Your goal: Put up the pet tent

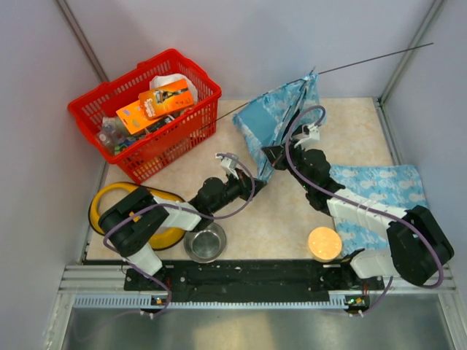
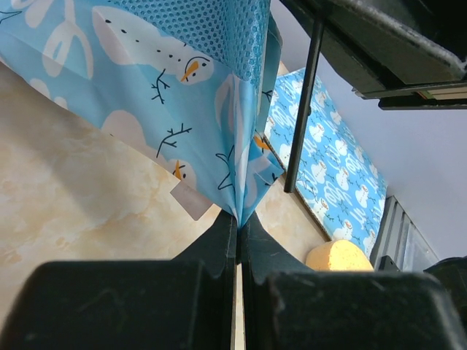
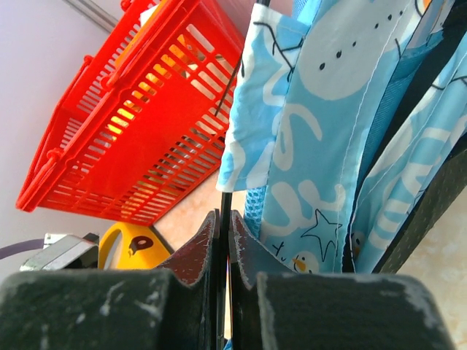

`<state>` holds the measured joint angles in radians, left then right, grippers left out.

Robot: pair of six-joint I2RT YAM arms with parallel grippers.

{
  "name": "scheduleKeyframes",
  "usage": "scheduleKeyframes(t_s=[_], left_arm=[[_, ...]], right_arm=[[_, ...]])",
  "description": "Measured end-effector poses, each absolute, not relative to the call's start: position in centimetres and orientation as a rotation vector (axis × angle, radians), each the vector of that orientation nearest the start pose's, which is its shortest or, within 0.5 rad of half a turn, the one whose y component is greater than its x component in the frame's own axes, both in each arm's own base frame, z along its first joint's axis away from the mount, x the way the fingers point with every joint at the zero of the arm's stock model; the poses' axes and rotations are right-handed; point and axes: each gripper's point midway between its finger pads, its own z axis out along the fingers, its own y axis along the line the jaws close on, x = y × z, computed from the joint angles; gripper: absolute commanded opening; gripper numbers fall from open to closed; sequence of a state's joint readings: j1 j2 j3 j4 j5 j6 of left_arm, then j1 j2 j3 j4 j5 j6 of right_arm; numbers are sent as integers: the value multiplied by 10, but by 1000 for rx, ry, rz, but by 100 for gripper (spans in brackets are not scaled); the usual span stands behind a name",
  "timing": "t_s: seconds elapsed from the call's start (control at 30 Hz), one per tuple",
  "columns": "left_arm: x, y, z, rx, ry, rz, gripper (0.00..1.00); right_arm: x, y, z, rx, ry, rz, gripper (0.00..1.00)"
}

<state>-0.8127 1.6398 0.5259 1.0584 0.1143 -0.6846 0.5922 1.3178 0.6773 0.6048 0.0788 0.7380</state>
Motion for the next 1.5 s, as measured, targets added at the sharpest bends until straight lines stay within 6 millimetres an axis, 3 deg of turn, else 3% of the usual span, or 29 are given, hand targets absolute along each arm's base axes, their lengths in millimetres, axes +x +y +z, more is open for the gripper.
scheduleKeyframes(t_s=[0.97, 1.5], left_arm=[[269, -348, 129, 198, 1779, -1199, 0], [266, -357, 132, 121, 1908, -1243, 0]], right_arm=[[373, 251, 230, 255, 1677, 930, 0], [367, 244, 229, 274, 1650, 950, 0]])
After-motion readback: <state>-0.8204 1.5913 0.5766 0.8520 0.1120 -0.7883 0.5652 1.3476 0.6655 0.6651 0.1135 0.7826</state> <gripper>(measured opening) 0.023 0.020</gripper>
